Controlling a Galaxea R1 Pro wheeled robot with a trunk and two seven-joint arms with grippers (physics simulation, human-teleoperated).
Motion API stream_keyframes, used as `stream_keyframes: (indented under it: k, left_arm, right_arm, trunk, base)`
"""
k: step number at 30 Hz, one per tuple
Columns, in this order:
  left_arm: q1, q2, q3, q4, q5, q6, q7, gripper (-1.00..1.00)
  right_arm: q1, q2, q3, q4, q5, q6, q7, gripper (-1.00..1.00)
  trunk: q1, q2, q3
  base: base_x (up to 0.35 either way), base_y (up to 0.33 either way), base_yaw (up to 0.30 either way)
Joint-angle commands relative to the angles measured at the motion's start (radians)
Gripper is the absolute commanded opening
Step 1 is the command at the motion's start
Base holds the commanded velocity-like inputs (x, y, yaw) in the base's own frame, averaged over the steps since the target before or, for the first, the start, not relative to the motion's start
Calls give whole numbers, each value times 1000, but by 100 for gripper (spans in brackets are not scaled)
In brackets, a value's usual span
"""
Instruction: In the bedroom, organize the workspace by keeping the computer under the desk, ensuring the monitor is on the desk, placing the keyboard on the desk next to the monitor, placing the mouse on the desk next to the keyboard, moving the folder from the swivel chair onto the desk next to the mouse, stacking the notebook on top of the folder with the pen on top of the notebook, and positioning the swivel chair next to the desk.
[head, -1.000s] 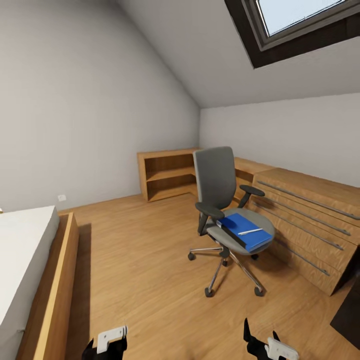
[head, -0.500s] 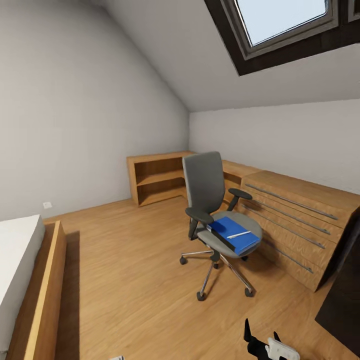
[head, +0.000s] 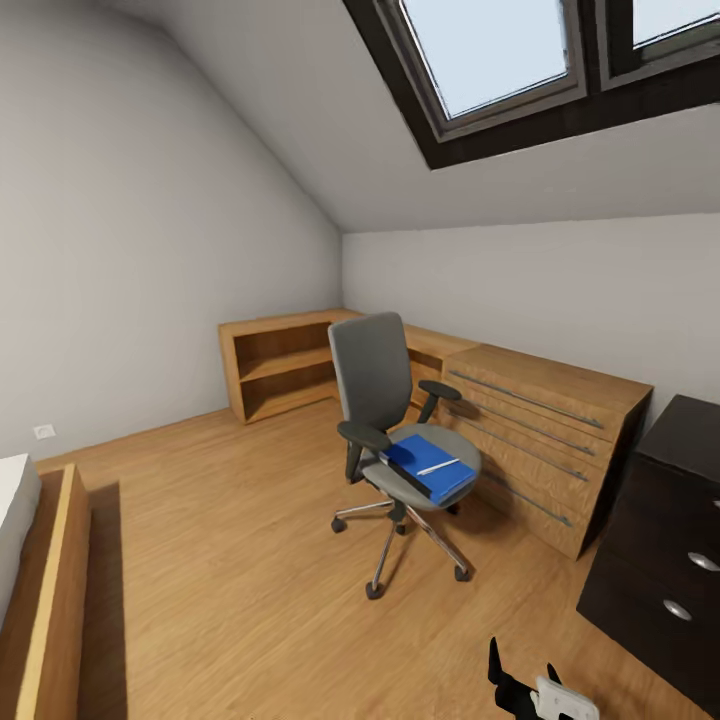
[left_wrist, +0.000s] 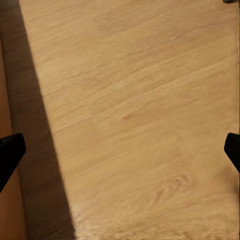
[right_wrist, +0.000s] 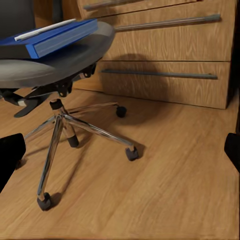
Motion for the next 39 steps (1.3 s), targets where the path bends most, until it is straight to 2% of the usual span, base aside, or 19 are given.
stream_keyframes:
  k: [1,14,33,39]
  left_arm:
    - [0,1,-5,4,8,-3,5,100]
    - [0,1,-4,23,10,-5,7,100]
    - [0,1,-3,24,12,-8,7,100]
    - [0,3,-1,24,14,-10,6,100]
  right_arm:
    - [-1,0,-8,2,-4,-3,10,100]
    - [-1,0,-8,2,-4,-3,10,100]
    - [-1,2,-6,3,-2,-2,10,100]
    - [-1,6,-5,3,-2,-2,11,100]
  trunk:
    - [-5,7,3]
    - [-54,98,55]
    - [-127,231,108]
    - [-150,273,122]
  base:
    - [-307,0,-219]
    - [-310,0,-225]
    - [-38,0,-256]
    - [-220,0,-231]
